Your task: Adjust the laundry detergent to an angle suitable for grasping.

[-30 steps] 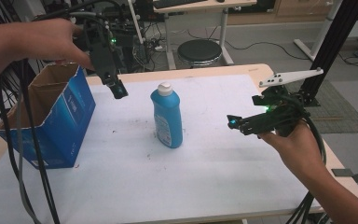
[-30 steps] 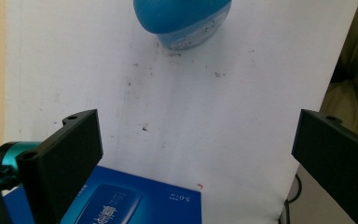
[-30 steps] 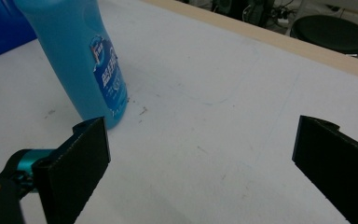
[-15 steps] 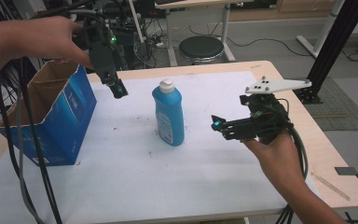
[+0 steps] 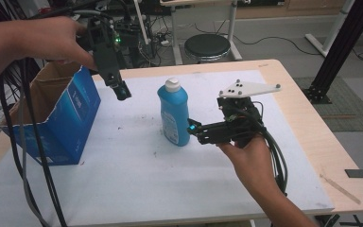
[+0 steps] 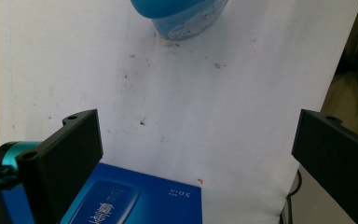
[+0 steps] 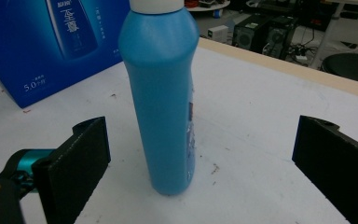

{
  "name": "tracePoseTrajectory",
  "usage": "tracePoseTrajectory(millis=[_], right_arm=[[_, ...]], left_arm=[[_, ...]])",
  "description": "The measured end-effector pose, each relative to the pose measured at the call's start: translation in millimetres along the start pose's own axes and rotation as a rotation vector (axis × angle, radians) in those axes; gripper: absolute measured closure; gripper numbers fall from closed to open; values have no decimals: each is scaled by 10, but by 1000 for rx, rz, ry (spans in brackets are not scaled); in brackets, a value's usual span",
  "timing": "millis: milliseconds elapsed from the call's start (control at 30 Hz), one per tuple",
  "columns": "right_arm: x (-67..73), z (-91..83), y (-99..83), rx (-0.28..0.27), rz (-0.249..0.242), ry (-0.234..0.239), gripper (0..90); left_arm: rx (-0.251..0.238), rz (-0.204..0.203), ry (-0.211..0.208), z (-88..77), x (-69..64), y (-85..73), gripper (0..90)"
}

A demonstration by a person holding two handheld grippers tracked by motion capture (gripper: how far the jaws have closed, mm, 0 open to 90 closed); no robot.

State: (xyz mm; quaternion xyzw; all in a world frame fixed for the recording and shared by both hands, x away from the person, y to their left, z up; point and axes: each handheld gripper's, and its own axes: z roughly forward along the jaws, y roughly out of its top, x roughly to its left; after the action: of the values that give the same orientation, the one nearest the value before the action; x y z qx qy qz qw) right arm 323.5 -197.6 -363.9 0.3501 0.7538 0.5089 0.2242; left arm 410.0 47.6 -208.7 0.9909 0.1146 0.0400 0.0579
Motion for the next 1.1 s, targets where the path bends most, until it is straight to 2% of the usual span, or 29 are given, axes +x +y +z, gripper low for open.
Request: tracePoseTrajectory(millis=[333,767,1100], right_arm=[[136,210,17,-2,4,6,31],[169,438,30,16,15,11,31],[205,582,141,72,-14,12,31]], left_arm=[[1,-12,-1,25,7,-14,17],[-1,-15,-6,46,31,-48,17],[0,-21,-10,58,56,-83,17]])
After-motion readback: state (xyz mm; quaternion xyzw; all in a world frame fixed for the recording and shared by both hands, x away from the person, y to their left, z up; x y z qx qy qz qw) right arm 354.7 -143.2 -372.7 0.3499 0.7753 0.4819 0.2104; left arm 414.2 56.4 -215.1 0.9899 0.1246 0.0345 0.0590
